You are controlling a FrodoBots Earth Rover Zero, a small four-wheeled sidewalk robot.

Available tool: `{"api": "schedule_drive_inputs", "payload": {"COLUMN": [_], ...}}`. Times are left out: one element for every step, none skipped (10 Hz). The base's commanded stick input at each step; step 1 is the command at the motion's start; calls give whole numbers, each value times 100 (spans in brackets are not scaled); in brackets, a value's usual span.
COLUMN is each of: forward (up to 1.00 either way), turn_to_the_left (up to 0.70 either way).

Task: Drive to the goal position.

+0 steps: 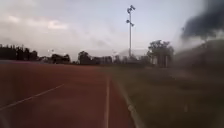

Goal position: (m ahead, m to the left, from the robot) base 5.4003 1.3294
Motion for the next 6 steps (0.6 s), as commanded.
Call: {"api": "schedule_drive_inputs", "payload": {"forward": [0,0,0,0,0,0], "turn_to_the_left": [70,70,70,70,70,70]}}
